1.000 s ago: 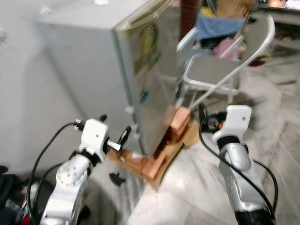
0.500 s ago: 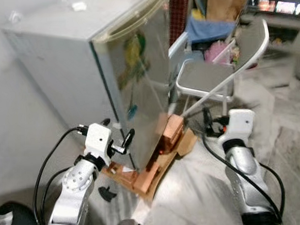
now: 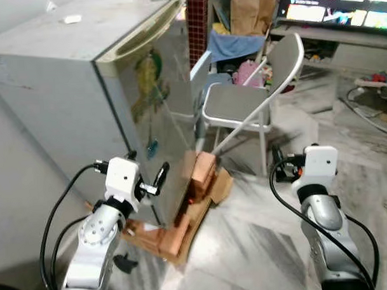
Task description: Restocking fridge
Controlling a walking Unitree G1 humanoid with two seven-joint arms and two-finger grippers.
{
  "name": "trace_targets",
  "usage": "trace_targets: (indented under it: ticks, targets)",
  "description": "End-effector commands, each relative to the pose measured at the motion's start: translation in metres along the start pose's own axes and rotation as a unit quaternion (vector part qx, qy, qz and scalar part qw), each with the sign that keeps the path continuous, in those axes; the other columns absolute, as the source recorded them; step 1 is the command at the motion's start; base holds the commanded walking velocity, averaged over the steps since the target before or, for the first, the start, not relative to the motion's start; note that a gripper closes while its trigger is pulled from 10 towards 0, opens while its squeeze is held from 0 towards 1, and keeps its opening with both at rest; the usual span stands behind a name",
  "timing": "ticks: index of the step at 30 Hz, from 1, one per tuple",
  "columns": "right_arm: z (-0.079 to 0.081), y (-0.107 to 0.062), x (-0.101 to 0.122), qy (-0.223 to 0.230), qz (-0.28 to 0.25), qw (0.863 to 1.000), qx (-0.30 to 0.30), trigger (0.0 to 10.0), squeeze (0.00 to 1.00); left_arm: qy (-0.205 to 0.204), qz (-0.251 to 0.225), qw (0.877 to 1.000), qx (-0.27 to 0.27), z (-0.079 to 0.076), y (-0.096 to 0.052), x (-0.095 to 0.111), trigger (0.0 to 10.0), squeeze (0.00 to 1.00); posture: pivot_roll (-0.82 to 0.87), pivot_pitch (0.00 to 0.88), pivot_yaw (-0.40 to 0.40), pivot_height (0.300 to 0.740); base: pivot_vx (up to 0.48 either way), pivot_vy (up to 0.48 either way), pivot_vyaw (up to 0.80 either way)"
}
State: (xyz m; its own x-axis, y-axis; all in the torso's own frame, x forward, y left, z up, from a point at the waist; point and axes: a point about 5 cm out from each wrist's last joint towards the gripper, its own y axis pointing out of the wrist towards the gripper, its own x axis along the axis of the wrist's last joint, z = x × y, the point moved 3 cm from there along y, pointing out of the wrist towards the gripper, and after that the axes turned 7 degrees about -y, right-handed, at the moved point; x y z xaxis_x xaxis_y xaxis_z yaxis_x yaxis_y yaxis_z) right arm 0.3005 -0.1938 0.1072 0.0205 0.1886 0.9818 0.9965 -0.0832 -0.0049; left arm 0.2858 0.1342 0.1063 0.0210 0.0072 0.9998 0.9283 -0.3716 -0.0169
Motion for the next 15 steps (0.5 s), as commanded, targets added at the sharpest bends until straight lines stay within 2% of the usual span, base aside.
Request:
trace_targets:
  ticks: [1, 5, 11, 15]
  targets:
    - [0.006, 0.004, 0.009, 0.001, -0.014, 1.000, 0.009, 10.0, 0.00, 0.006, -0.002, 1.000, 0.006, 0.006, 0.001, 0.001, 10.0, 0.00, 0.01, 0.000, 0.022, 0.740, 0.000, 0.000, 0.00]
    - [0.008, 0.009, 0.014, 0.002, -0.020, 1.000, 0.009, 10.0, 0.00, 0.005, -0.011, 1.000, 0.020, 0.009, 0.008, 0.002, 10.0, 0.00, 0.01, 0.000, -0.013, 0.740, 0.000, 0.000, 0.00]
    - [0.019, 0.007, 0.011, 0.004, -0.014, 0.999, 0.034, 10.0, 0.00, -0.002, -0.021, 0.999, 0.048, 0.010, 0.014, 0.001, 10.0, 0.00, 0.04, 0.000, -0.085, 0.740, 0.000, 0.000, 0.00]
    - [0.021, 0.010, 0.012, 0.004, -0.013, 0.999, 0.037, 10.0, 0.00, -0.006, -0.026, 0.997, 0.069, 0.015, 0.017, 0.003, 10.0, 0.00, 0.03, 0.000, -0.063, 0.740, 0.000, 0.000, 0.00]
